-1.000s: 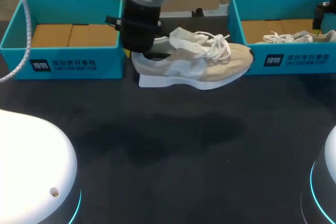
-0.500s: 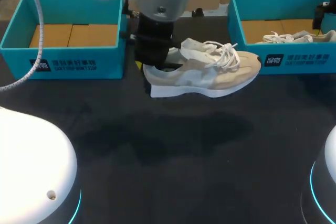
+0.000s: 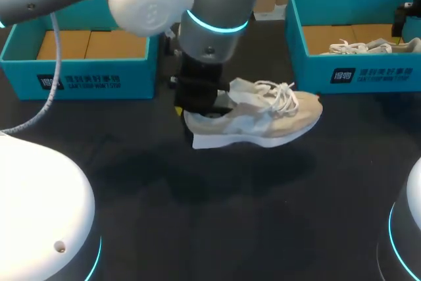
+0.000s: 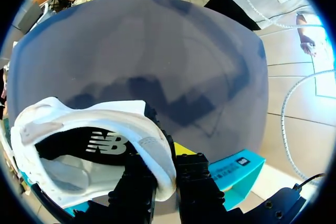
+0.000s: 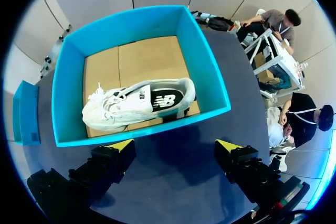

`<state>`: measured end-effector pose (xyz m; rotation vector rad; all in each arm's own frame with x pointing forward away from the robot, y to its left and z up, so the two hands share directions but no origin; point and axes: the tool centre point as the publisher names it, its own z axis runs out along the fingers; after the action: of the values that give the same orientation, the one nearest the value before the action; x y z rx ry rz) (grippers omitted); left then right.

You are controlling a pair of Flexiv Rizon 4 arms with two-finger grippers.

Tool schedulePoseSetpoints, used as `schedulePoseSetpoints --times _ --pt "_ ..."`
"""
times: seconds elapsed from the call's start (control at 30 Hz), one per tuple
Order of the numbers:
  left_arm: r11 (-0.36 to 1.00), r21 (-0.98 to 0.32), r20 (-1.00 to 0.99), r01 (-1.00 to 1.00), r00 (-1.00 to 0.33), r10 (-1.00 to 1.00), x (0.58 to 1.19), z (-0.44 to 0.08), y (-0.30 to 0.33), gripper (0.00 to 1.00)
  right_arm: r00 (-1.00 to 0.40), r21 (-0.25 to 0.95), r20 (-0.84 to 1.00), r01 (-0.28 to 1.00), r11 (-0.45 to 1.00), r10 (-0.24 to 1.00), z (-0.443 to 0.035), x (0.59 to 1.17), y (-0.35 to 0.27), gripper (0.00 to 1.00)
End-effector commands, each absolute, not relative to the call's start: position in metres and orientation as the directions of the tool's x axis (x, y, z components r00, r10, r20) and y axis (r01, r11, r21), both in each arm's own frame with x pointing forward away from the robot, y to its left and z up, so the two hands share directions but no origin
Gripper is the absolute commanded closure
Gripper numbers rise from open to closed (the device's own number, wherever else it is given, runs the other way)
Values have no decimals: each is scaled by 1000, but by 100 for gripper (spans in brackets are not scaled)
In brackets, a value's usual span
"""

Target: Take the shoe out of the shoebox, open the shoe tongue, remove and reinsert the insole, then place the shoe into the shoebox

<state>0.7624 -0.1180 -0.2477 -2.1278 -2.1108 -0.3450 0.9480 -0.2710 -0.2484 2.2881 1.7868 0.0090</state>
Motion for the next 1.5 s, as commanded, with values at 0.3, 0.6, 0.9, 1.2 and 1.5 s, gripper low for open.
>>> schedulePoseSetpoints --times 0.3,0.6,0.9,1.2,1.5 --pt "-27 52 275 998 11 961 759 -303 -123 100 253 190 -140 956 -225 957 -249 948 -271 0" --pt "-42 13 304 999 36 952 760 -340 -127 100 253 190 -140 956 -225 957 -249 948 -271 0" --pt "-76 10 293 997 70 954 757 -360 -129 100 253 190 -140 956 -225 957 -249 948 -271 0" --pt "-82 12 302 997 75 950 755 -371 -128 100 253 190 -140 956 -225 957 -249 948 -271 0" --pt "-90 -8 312 996 88 946 756 -378 -126 61 253 190 -140 956 -225 957 -249 948 -271 0"
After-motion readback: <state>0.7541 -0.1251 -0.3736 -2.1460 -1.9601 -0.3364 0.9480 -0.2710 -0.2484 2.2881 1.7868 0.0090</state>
